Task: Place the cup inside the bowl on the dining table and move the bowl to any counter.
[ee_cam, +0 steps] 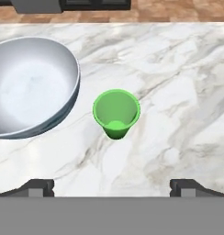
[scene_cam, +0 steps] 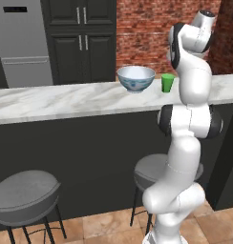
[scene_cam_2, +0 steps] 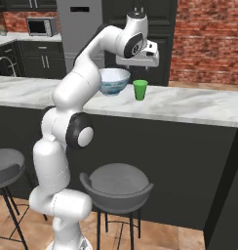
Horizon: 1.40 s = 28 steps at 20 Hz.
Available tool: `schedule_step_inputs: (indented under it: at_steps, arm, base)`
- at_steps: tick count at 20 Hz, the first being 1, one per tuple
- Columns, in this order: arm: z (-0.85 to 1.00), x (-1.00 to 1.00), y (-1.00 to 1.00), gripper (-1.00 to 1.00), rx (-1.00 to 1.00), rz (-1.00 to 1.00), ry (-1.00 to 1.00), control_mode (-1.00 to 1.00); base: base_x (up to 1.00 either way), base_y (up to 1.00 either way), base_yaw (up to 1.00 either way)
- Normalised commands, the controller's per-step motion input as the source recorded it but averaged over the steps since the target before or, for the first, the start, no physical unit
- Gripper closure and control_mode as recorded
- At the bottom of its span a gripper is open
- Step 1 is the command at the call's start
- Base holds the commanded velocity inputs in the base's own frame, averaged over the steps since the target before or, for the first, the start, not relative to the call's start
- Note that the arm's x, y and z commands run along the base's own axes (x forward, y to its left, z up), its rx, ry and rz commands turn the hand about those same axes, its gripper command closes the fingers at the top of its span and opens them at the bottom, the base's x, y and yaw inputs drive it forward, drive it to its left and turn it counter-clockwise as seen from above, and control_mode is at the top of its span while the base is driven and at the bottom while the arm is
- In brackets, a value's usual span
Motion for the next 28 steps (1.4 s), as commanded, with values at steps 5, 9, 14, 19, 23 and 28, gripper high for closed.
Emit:
schedule_step_inputs:
  at_steps: [5, 9, 14, 19, 23, 28]
  arm:
    - [-0.08, 0.36, -0.15, -1.00, 0.00, 0.00, 0.00, -1.00]
    - [-0.07, 0.40, -0.13, -1.00, 0.00, 0.00, 0.00, -1.00]
    - [-0.02, 0.39, -0.12, -1.00, 0.00, 0.00, 0.00, -1.00]
    - [-0.03, 0.25, -0.02, -1.00, 0.00, 0.00, 0.00, -1.00]
    - [-0.18, 0.15, -0.01, -1.00, 0.00, 0.00, 0.00, -1.00]
    - [-0.14, 0.13, 0.00, -1.00, 0.00, 0.00, 0.00, -1.00]
  base:
    - [0.00, 0.00, 0.00]
    - [0.00, 0.00, 0.00]
    - [0.00, 0.00, 0.00]
    - [0.00, 0.00, 0.00]
    - [0.00, 0.00, 0.00]
    - [0.00, 0.00, 0.00]
